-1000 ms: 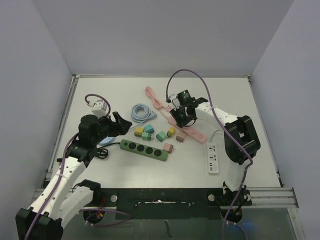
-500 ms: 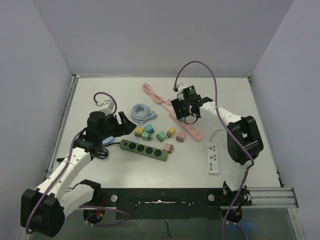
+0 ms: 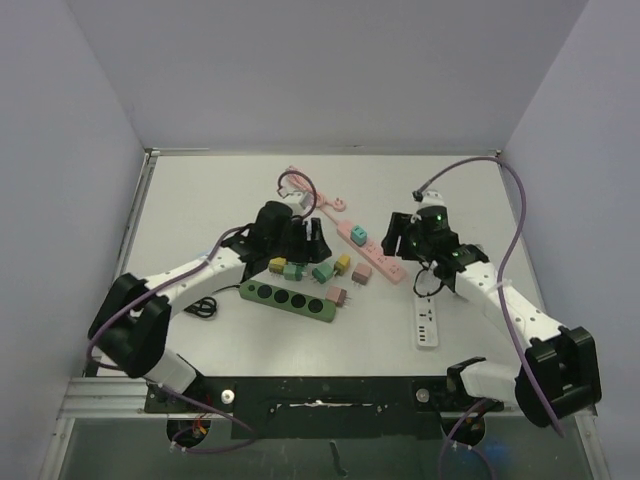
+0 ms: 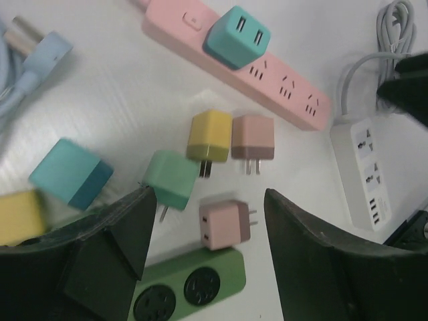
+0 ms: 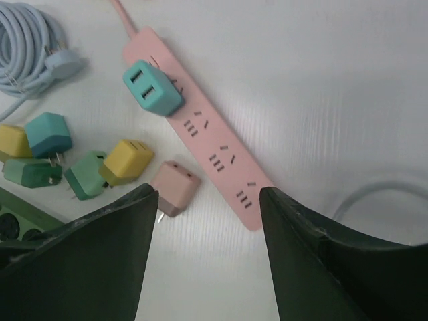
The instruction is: Insert the plug
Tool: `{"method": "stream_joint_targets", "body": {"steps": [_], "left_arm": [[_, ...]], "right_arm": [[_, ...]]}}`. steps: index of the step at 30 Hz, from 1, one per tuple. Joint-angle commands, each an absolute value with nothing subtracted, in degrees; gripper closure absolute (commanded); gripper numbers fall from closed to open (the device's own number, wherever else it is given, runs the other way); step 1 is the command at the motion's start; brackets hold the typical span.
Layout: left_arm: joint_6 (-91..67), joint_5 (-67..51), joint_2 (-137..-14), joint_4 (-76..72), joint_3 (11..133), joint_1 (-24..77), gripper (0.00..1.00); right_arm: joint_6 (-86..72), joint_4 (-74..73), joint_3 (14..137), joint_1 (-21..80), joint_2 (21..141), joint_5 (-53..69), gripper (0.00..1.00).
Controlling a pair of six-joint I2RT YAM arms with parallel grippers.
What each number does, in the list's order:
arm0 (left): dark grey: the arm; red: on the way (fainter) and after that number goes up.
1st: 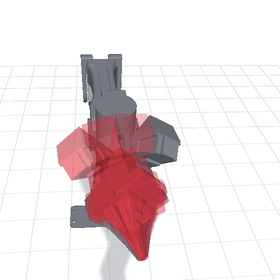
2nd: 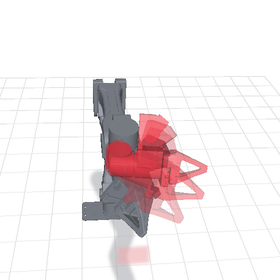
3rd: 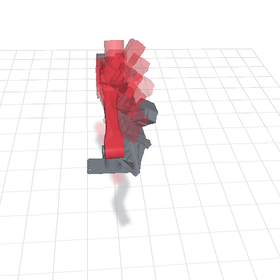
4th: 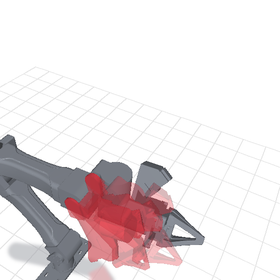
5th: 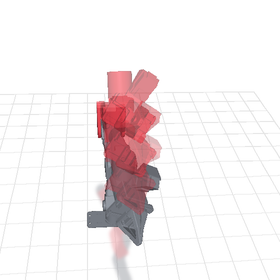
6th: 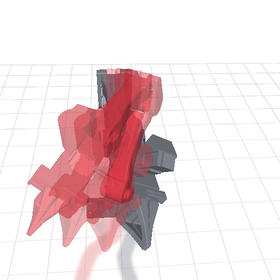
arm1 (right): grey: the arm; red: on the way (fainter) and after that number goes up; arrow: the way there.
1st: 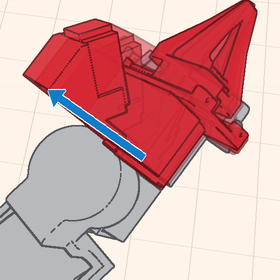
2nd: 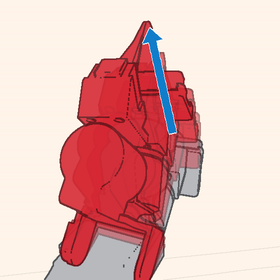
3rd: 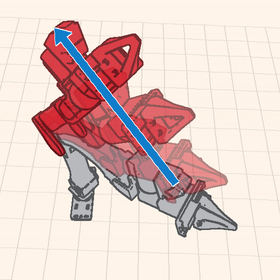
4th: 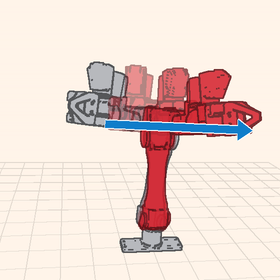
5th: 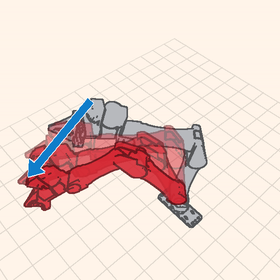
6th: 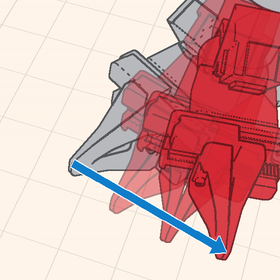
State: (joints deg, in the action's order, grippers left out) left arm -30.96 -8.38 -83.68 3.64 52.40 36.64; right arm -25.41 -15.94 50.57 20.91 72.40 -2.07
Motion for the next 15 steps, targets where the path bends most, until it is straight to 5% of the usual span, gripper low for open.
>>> {"method": "stream_joint_targets", "body": {"steps": [1,8,15], "left_arm": [[-26.87,-7.24,-94.95,0.82,64.35,40.20,0.37],[-24.47,-0.94,-111.09,14.09,79.82,44.29,0.42],[-25.31,0.18,-113.01,15.37,79.72,44.91,0.48]], "right_arm": [[-35.65,-13.95,43.35,20.43,63.92,-2.85,0.37],[-37.68,-15.38,39.05,19.59,56.54,-1.85,0.37],[-37.97,-15.03,37.45,19.41,57.09,-0.28,0.39]]}}
